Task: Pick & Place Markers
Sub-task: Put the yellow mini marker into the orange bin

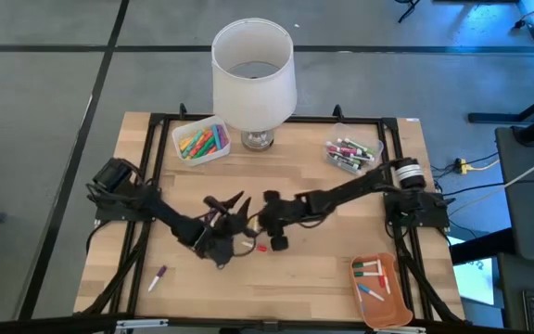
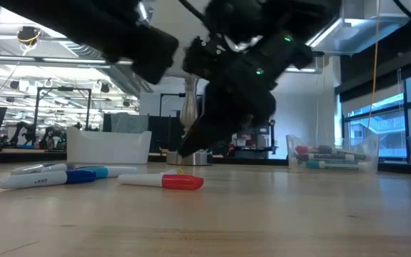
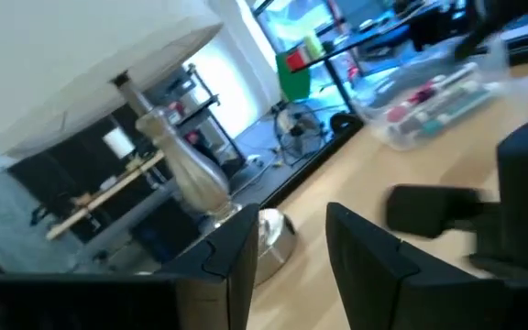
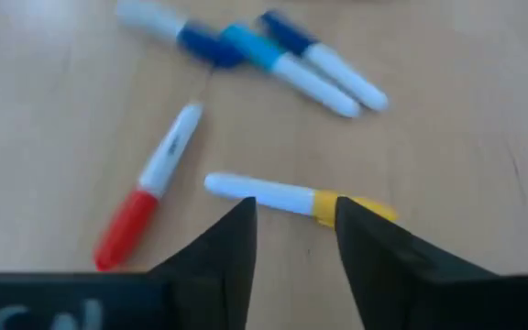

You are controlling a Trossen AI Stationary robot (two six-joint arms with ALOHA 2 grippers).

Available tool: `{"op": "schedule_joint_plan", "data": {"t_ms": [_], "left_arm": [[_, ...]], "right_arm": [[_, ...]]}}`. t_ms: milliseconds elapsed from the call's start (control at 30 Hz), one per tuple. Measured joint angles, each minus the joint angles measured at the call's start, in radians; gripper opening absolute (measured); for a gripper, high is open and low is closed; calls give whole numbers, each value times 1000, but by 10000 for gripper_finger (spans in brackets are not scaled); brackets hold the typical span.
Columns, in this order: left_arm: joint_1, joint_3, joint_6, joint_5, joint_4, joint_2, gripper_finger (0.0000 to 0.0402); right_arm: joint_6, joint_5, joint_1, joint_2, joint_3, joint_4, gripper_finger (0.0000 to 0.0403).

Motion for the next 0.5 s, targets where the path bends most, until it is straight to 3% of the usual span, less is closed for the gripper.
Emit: {"op": "schedule_joint_plan", "data": {"t_ms": [200,400,500], "left_arm": [[-76,0,13,-5,5,-1,125],[-125,0,13,-6,0,-1,125],[-144,-1,38,-4,-1,-1,125]], "right_arm": [[-428,-69,-14,76,231,-246,184],[-541,-312,-62,188,400,-383,188],[-581,-343,-76,248,467,-499,188]]}}
